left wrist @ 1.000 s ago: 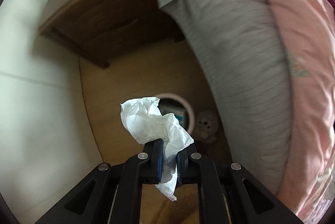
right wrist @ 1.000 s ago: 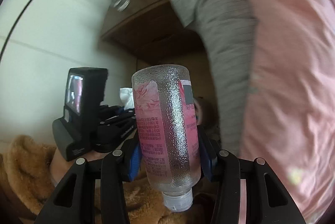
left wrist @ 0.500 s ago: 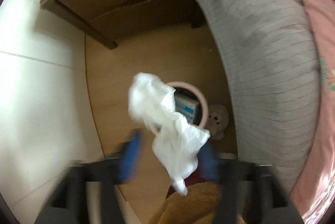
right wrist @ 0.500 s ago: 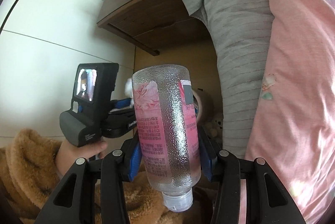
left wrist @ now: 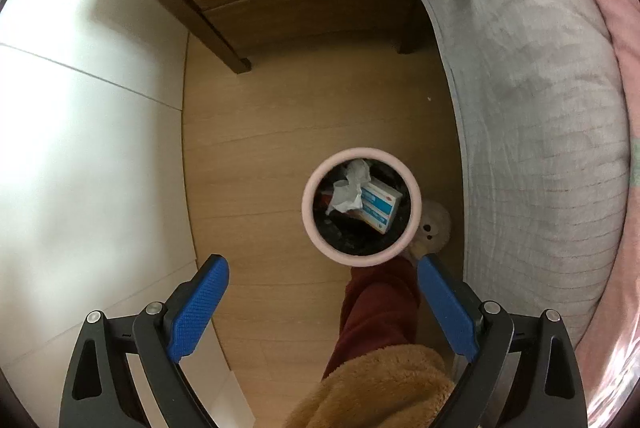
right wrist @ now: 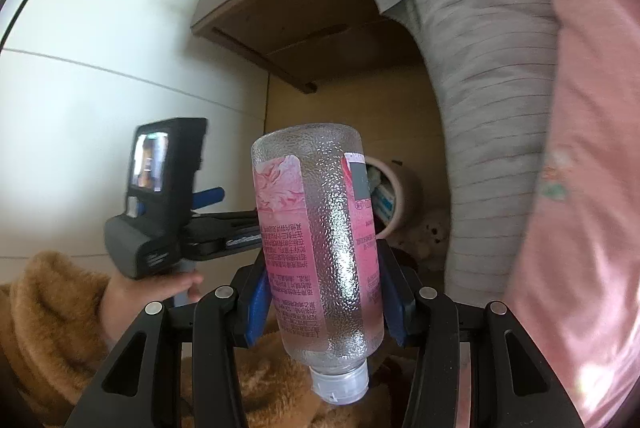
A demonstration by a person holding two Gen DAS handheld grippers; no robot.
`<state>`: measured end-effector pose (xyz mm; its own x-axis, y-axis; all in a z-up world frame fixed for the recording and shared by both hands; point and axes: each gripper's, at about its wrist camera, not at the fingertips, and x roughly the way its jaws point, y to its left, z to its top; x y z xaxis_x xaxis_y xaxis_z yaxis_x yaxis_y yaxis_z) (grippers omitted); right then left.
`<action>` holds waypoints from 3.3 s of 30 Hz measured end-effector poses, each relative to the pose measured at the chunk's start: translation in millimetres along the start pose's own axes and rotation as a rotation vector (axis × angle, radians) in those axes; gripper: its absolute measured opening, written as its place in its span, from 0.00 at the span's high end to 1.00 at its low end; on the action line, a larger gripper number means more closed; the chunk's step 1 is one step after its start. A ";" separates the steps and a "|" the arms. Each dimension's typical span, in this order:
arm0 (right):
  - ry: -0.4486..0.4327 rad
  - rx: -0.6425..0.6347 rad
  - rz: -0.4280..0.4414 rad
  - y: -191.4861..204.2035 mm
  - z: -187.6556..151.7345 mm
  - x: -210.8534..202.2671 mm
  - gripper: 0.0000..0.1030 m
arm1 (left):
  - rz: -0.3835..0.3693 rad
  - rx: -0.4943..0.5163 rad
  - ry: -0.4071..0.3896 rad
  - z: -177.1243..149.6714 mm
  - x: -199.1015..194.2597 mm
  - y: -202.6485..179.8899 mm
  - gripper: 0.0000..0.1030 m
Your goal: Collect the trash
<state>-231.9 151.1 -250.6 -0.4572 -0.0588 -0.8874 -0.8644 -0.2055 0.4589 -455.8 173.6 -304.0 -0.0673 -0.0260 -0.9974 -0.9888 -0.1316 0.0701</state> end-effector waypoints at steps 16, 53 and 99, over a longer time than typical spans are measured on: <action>0.109 -0.117 -0.048 28.2 30.6 111.2 0.54 | 0.055 -0.097 -0.070 -10.5 -13.0 46.4 0.07; 0.042 -0.080 -0.086 17.0 34.6 98.7 0.17 | 0.058 -0.098 -0.061 -14.7 -14.2 42.7 0.08; -0.205 -0.348 -0.186 19.3 27.4 95.6 0.00 | -0.022 -0.063 -0.468 -21.1 3.4 60.4 0.00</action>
<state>-298.1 168.3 -325.5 -0.3632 0.1975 -0.9105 -0.8296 -0.5134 0.2196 -513.0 144.6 -302.7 -0.1132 0.4253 -0.8980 -0.9816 -0.1875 0.0349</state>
